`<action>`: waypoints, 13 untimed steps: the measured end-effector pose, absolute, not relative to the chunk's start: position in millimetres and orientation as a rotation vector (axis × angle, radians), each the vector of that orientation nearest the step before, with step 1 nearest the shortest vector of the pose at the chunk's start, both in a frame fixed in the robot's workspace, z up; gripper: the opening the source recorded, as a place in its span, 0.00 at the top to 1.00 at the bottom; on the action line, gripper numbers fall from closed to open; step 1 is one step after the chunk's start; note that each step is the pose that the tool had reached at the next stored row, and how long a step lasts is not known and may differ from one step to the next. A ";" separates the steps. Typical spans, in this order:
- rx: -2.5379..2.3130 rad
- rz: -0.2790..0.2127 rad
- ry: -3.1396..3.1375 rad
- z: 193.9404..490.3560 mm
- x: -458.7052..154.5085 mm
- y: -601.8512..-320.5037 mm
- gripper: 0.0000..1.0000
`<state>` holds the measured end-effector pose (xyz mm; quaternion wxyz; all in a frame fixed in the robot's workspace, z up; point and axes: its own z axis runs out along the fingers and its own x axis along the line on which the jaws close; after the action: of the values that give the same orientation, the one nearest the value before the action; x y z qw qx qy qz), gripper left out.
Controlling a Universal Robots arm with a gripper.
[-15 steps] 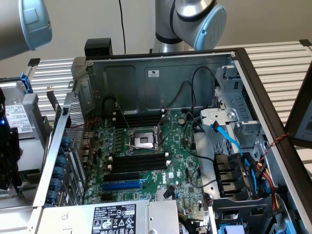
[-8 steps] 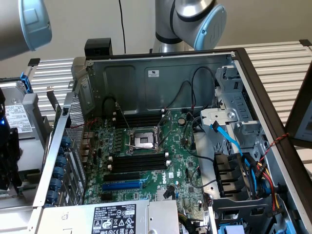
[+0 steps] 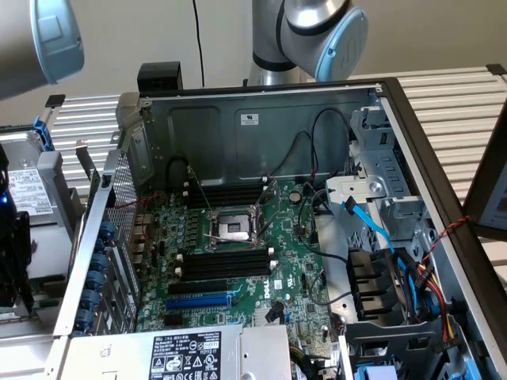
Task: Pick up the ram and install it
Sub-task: 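Pick up the ram and move it above insertion slot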
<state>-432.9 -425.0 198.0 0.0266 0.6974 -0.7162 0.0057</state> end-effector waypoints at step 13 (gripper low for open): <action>2.155 0.018 -2.213 197.2 -433.3 -425.0 0.86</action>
<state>-433.3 -425.0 197.2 0.0265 0.6974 -0.7162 0.0058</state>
